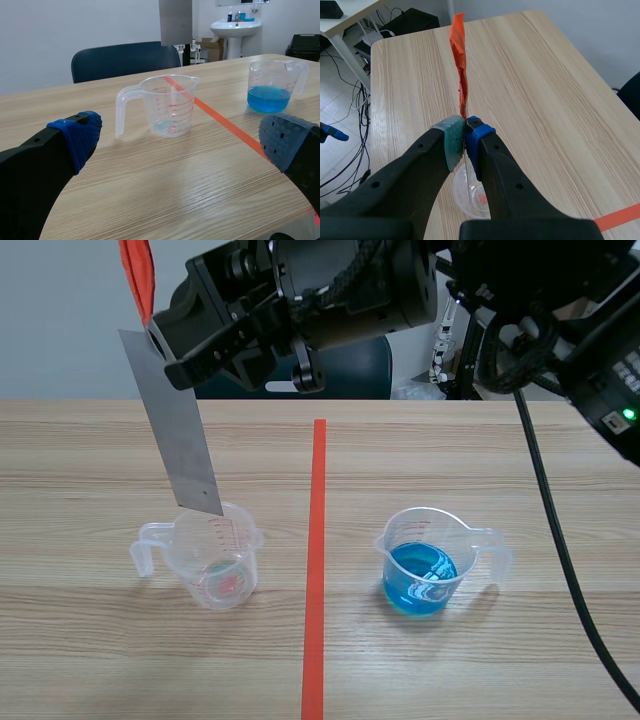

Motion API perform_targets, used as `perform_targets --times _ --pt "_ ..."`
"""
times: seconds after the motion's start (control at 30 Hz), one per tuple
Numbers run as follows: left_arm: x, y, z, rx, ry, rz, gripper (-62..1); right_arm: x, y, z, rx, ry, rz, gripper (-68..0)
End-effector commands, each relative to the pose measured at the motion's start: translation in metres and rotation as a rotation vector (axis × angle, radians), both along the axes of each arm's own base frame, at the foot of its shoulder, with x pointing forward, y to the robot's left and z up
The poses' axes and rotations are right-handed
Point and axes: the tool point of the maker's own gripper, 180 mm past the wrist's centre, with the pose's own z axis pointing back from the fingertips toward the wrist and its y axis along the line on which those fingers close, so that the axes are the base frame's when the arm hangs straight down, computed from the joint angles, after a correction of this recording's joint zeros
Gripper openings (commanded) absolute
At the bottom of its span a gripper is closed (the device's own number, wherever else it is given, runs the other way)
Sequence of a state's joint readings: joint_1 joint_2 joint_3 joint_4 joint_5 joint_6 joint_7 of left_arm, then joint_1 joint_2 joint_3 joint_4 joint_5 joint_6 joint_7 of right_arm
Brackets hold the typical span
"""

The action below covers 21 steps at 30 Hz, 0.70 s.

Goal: Do the redox reaction experiment. move the plate over the blue solution

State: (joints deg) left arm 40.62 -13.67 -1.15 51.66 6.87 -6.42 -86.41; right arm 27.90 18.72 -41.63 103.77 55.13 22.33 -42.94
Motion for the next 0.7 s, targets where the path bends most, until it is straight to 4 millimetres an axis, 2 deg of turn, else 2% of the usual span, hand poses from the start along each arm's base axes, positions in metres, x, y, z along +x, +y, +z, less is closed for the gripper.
perform_targets --times 0.0,0.67 --pt "-0.0003 0.0006 0.0116 -0.018 -0.054 -0.008 1.4 0.0046 0.0003 0.0145 0.032 -0.028 -0.002 -66.9" --pt "-0.0003 0.0006 0.0116 -0.022 -0.053 -0.009 1.4 0.0042 -0.0045 0.0105 0.004 -0.041 0.011 -66.9"
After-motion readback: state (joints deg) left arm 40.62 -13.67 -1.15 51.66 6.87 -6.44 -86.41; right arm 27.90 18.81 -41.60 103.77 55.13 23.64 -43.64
